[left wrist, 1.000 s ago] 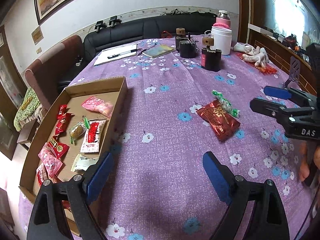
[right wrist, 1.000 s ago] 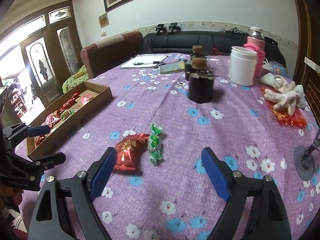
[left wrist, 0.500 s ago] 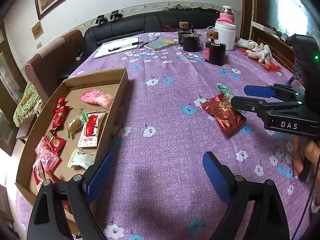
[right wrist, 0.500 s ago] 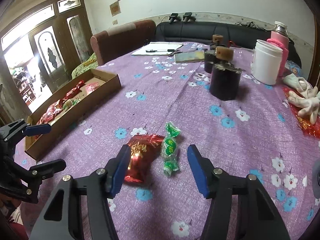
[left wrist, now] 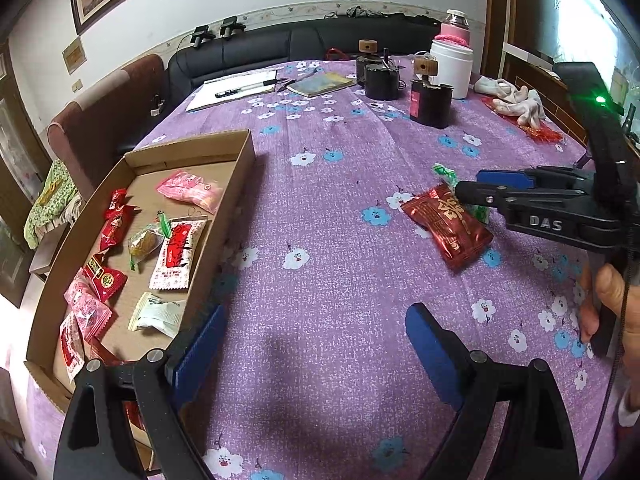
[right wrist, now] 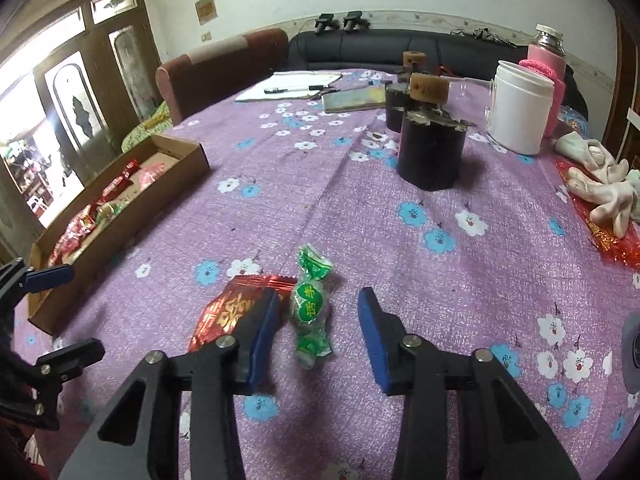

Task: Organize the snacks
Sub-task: 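Grasp the red-gold bag with left tool while right tool grasps green-wrapped sweet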

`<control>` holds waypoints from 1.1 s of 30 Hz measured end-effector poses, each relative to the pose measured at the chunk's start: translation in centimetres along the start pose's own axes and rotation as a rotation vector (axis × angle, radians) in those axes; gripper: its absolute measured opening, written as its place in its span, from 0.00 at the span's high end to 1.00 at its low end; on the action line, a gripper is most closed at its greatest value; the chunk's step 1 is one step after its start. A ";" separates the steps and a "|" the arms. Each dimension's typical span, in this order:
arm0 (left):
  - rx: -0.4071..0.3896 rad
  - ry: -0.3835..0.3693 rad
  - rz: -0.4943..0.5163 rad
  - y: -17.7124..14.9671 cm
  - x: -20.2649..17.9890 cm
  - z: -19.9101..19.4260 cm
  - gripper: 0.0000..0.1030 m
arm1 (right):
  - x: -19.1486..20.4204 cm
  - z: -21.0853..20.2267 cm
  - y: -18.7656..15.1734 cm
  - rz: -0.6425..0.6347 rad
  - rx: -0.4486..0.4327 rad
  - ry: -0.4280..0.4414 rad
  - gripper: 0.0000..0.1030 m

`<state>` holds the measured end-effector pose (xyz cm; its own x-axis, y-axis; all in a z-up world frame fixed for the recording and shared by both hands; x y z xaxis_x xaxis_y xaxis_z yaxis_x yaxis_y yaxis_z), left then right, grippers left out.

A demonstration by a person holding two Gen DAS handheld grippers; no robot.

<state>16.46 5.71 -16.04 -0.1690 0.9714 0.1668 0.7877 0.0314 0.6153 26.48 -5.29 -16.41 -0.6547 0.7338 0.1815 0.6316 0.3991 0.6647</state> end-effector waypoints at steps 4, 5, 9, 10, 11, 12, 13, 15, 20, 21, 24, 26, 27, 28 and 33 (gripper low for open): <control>0.005 -0.003 0.002 -0.2 -0.1 0.0 0.10 | 0.2 1.0 -0.1 -0.018 0.036 -0.026 0.70; 0.007 -0.005 0.001 -0.2 -0.1 0.1 0.10 | 0.4 1.3 -0.1 -0.021 0.046 -0.028 0.71; 0.018 -0.017 -0.014 -0.1 0.0 0.3 0.10 | 0.6 2.2 -0.2 -0.035 0.081 -0.051 0.80; 0.021 -0.019 -0.018 -0.1 0.0 0.4 0.10 | 0.6 2.3 -0.2 -0.035 0.084 -0.056 0.80; 0.027 -0.022 -0.022 0.0 0.0 0.5 0.10 | 0.6 2.3 -0.2 -0.034 0.086 -0.055 0.80; 0.031 -0.026 -0.026 0.0 -0.1 0.6 0.10 | 0.6 2.3 -0.2 -0.035 0.087 -0.057 0.80; 0.034 -0.036 -0.032 0.2 -0.3 0.7 0.10 | 0.5 2.2 -0.2 -0.036 0.085 -0.059 0.81; 0.036 -0.048 -0.039 0.5 -0.6 0.8 0.10 | 0.5 1.9 -0.3 -0.029 0.077 -0.053 0.81; 0.047 -0.108 -0.077 1.9 -2.5 1.2 0.10 | -0.2 -0.8 -0.2 0.003 0.010 -0.049 0.81; 0.047 -0.119 -0.087 2.3 -3.0 1.3 0.10 | -0.4 -1.5 -0.1 0.011 -0.004 -0.048 0.81; 0.060 -0.142 -0.110 3.3 -4.5 1.8 0.10 | -1.3 -3.8 -0.3 0.036 -0.041 -0.055 0.81; 0.064 -0.146 -0.122 4.2 -5.8 2.4 0.10 | -1.8 -5.2 -0.6 0.053 -0.060 -0.052 0.81; 0.071 -0.144 -0.125 4.4 -6.1 2.6 0.10 | -2.1 -6.0 -0.8 0.062 -0.071 -0.053 0.81; 0.082 -0.149 -0.132 4.7 -6.9 3.0 0.10 | -2.3 -6.6 -1.0 0.068 -0.078 -0.052 0.81; 0.114 -0.100 -0.126 5.3 -9.0 5.1 0.10 | -3.0 -8.6 -1.8 0.088 -0.105 -0.047 0.81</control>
<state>25.14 -1.66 -18.22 -0.2155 0.9764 0.0131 0.8269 0.1753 0.5343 23.74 -12.92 -11.94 -0.5771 0.7891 0.2103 0.6375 0.2744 0.7200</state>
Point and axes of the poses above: each gripper's, at about its wrist camera, not at the fingertips, and z roughly the way its jaws point, x to its left, y to its top, the point moved 10 cm from there along z, roughly the way its jaws point, and after that the axes turned 6 degrees about y, right-handed, at the moved point
